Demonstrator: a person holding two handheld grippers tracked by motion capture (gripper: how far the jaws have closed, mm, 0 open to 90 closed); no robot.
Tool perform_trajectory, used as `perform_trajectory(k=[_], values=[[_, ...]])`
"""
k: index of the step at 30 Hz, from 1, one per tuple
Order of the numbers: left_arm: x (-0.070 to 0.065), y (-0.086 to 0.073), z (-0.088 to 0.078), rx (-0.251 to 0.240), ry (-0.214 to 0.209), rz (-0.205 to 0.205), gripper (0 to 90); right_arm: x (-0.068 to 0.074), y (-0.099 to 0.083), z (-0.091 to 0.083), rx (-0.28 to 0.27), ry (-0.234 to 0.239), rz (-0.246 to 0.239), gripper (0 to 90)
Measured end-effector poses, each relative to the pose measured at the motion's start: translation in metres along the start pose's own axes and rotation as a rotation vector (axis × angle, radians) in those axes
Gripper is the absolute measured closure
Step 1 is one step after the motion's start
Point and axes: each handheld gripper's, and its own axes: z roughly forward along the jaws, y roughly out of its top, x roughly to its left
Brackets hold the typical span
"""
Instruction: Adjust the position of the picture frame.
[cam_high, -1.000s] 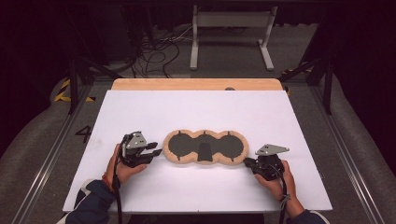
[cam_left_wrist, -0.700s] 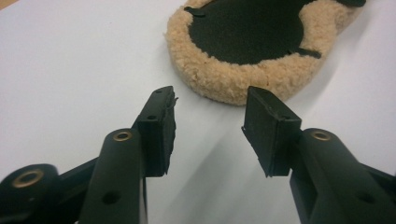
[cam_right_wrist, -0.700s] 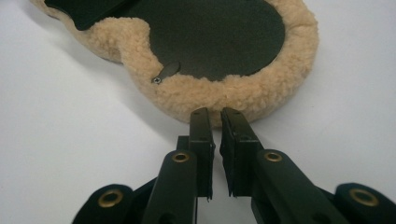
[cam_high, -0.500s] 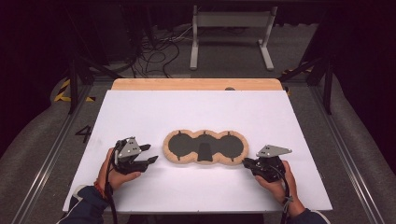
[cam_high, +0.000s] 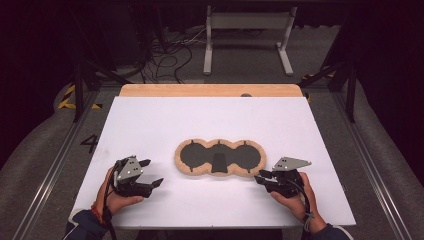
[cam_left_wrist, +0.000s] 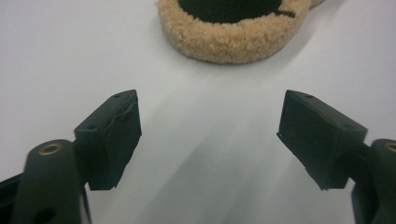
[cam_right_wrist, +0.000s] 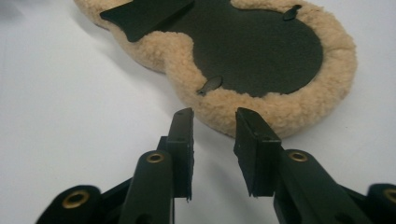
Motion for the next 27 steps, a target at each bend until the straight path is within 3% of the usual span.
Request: perform_trajectory(k=[3, 10, 27], values=[[0.0, -0.005, -0.003, 0.006, 0.003, -0.01, 18.6, 0.002, 0.001, 0.001, -0.001, 0.01, -0.005, 59.6], [-0.001, -0.016, -0.008, 0.023, 0.004, -0.034, 17.7, 0.006, 0.003, 0.001, -0.008, 0.023, -0.011, 55.0], [-0.004, -0.017, -0.005, 0.035, -0.007, -0.031, 16.3, 0.012, 0.007, 0.006, 0.007, 0.048, -0.032, 55.4]])
